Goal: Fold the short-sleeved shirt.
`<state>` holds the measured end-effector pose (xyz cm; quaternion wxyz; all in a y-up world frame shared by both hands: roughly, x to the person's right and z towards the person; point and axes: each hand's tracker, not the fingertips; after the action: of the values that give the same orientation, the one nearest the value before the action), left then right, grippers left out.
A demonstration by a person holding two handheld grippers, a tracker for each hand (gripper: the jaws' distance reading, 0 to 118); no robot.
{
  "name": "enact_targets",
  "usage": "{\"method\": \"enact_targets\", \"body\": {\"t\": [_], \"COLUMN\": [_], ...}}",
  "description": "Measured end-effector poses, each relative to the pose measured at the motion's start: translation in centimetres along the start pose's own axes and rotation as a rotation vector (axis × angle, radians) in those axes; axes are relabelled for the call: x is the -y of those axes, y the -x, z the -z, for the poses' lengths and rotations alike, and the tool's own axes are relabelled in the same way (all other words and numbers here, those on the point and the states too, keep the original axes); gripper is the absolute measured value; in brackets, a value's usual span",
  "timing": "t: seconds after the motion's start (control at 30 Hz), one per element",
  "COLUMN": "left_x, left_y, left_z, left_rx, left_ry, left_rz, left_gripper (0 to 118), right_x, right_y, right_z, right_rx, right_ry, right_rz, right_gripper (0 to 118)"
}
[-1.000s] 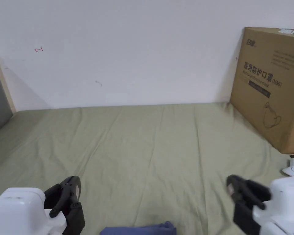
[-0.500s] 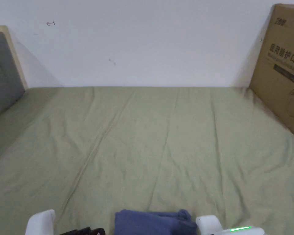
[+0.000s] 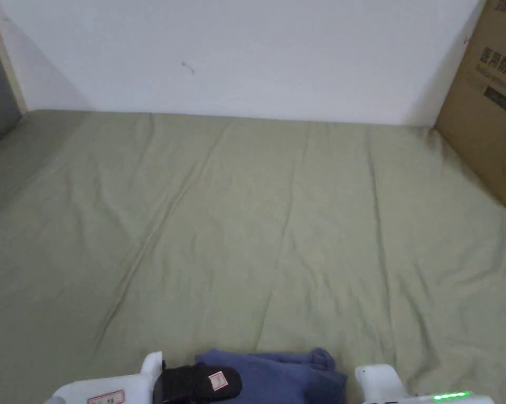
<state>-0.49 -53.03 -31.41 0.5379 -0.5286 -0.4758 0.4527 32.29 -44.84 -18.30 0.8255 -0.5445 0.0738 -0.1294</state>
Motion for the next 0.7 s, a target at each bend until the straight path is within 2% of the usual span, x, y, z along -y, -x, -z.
{"method": "enact_targets", "body": {"t": [0.03, 0.07, 0.1, 0.13, 0.17, 0.2, 0.23, 0.3, 0.47, 0.57, 0.7], "left_x": [0.9, 1.4, 1.8, 2.3, 1.3, 0.7, 0.6, 0.8, 1.1, -0.7, -3.2], "left_y": [-1.6, -1.9, -1.8, -1.2, 0.8, -0.2, -1.1, -3.1, -11.0, -14.6, -16.4], "left_z": [0.7, 1.2, 1.6, 1.8, 1.1, 0.7, 1.1, 0.6, -4.8, -10.5, -18.7], "left_rx": [-0.021, -0.092, -0.249, -0.373, -0.207, -0.193, -0.277, -0.339, -0.340, -0.509, -0.801], "left_ry": [0.006, 0.003, -0.007, -0.027, -0.045, -0.043, -0.015, -0.040, -0.088, -0.098, -0.088], "left_rz": [0.052, 0.094, 0.145, 0.169, 0.091, 0.096, 0.125, 0.169, 0.340, 0.425, 0.443], "left_gripper": [115, 96, 62, 22, 19, 19, 19, 20, 20, 20, 20], "right_x": [0.0, 0.0, 0.0, 0.1, 0.1, 0.2, 0.1, 0.3, 0.8, 1.3, 2.0], "right_y": [0.0, -0.1, -0.2, -0.4, -0.5, -0.6, -0.7, -0.5, 0.0, 0.7, 1.7], "right_z": [0.0, 0.0, 0.0, 0.0, 0.0, -0.1, -0.5, -1.9, -7.5, -10.4, -12.7], "right_rx": [-0.001, -0.002, -0.005, -0.011, -0.035, -0.044, -0.049, -0.065, -0.111, -0.106, -0.070], "right_ry": [0.000, 0.001, 0.000, -0.002, -0.011, -0.012, -0.013, -0.053, -0.142, -0.188, -0.212], "right_rz": [0.003, 0.005, 0.009, 0.015, 0.031, 0.049, 0.069, 0.103, 0.108, 0.088, 0.037], "right_gripper": [2, 2, 2, 2, 2, 2, 2, 2, 2, 2, 3]}}
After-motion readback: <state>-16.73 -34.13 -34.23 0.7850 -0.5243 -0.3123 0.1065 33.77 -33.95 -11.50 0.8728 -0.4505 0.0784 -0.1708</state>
